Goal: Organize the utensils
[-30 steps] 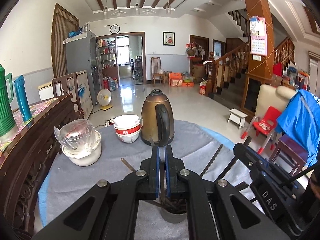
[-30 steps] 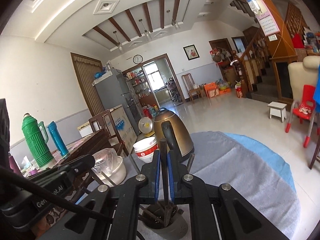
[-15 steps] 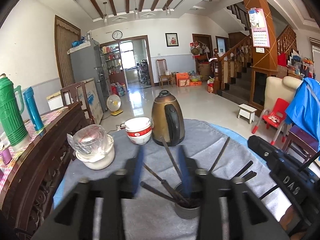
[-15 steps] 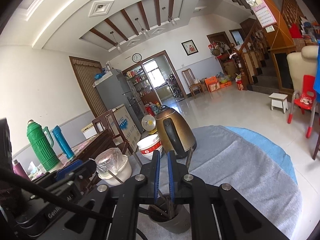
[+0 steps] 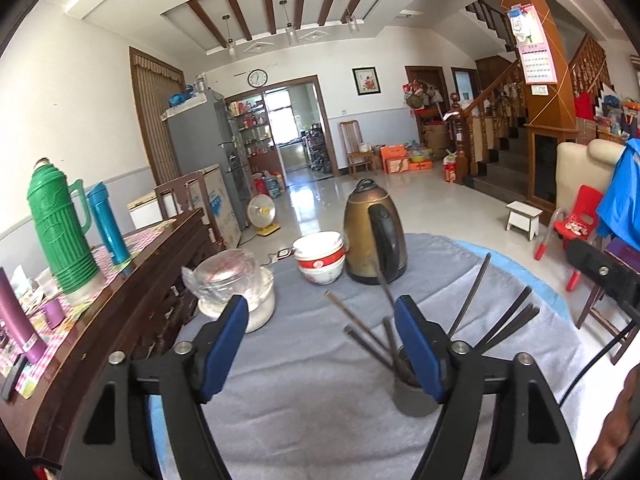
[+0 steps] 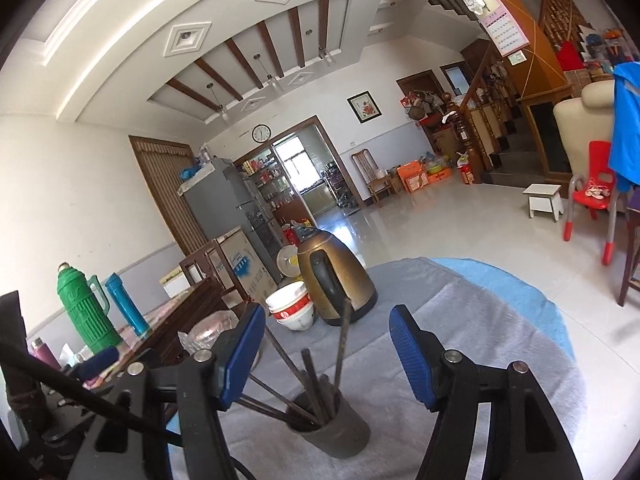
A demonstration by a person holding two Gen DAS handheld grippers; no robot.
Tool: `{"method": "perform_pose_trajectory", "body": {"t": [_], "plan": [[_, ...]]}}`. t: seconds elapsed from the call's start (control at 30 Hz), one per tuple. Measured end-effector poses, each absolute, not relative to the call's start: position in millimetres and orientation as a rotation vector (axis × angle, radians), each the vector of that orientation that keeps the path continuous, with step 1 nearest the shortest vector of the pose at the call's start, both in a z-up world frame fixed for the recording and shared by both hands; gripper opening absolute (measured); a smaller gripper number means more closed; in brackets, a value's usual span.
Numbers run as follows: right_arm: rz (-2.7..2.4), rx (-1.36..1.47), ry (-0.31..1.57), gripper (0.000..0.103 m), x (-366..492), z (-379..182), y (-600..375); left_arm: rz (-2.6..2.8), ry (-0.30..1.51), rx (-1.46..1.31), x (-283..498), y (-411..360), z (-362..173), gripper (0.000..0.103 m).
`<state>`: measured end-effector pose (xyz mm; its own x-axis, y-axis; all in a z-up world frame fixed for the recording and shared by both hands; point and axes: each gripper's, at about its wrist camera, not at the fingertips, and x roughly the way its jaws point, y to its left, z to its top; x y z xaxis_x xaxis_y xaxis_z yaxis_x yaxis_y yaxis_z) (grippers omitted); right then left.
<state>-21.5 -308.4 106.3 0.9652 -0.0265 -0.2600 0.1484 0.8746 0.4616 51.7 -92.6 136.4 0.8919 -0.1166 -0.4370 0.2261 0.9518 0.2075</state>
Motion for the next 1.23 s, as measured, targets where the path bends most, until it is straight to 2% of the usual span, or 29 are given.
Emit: {"method": "perform_pose_trajectory", "body": {"t": [0.1,0.3,0.7,1.1,1.23], "plan": [[-0.086,0.492,0.276,0.069,-32,104,-308,-0.166,0.460,0.257,48,-84,134,0.085],[-0.078,0.387,0.335,0.069,-62,95,-279,-0.135,0.552,0.266,37,-68,121,0.090],[-0.079,0.276,0.470,0.069,-91,71,-211,-0.088,0.668,0.260,-2,-31,89,0.090],[-0.107,0.241,0.482,0.069,-91,73,-182,-0.107,0.661,0.226,-14,-7,86,0.090],[-0.127,0.233,0.491,0.069,-85,69,-183,-0.141,0.690,0.207,-3,-3,70,0.090]]}}
